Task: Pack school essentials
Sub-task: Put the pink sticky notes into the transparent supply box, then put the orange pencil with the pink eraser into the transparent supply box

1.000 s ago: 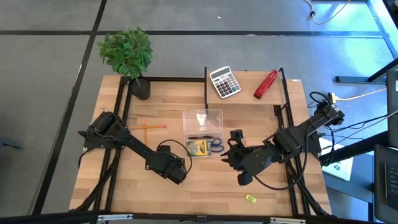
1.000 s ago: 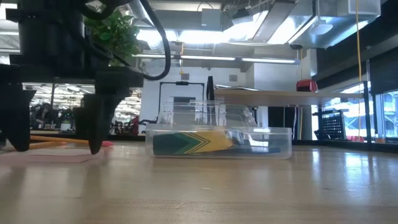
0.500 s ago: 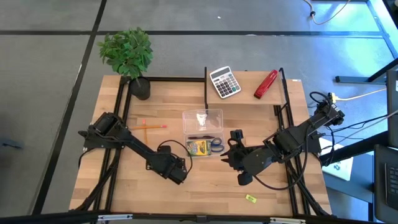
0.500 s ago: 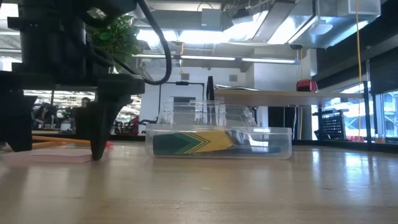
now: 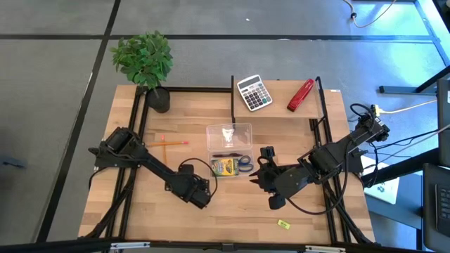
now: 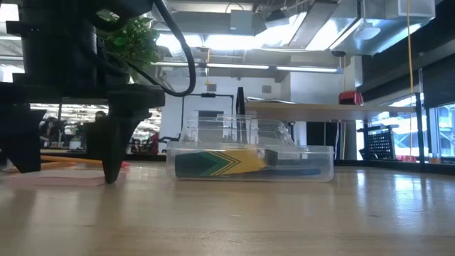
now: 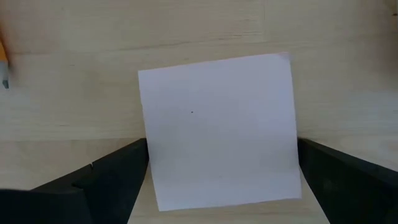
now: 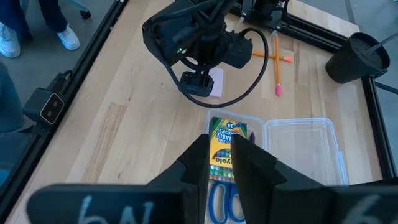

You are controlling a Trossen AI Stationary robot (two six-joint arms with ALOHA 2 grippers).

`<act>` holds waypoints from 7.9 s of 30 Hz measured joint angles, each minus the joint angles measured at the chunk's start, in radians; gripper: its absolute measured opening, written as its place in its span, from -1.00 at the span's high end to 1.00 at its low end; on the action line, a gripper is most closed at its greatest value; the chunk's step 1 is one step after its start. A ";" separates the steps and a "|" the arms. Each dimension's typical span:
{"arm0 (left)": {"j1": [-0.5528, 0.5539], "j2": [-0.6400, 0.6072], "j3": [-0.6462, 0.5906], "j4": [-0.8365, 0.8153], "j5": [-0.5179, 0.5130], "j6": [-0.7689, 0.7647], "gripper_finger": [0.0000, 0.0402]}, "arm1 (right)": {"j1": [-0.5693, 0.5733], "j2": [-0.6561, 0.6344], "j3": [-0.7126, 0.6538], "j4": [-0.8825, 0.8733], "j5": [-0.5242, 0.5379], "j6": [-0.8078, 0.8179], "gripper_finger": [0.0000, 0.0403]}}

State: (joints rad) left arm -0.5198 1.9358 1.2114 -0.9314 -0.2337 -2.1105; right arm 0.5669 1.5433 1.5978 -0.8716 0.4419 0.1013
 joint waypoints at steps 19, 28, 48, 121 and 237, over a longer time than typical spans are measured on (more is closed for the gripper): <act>-0.008 0.001 0.000 -0.003 0.013 -0.012 -0.99 | 0.000 0.000 0.000 0.000 0.000 -0.001 0.66; -0.008 0.001 0.000 -0.015 0.013 -0.009 -0.99 | 0.000 0.000 0.000 0.000 0.000 -0.002 0.66; -0.010 0.001 -0.001 -0.015 0.000 0.052 -0.98 | 0.000 0.000 0.000 -0.001 0.000 -0.002 0.66; 0.181 -0.183 0.033 0.154 -0.159 1.211 -0.57 | 0.000 0.001 0.000 0.000 0.000 -0.002 0.66; 0.267 -0.396 0.032 -0.130 -0.130 1.429 -0.97 | 0.000 0.000 0.000 0.015 0.000 -0.001 0.66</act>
State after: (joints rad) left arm -0.2526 1.5401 1.2438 -1.0613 -0.3640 -0.6811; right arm 0.5667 1.5429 1.5978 -0.8562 0.4420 0.1001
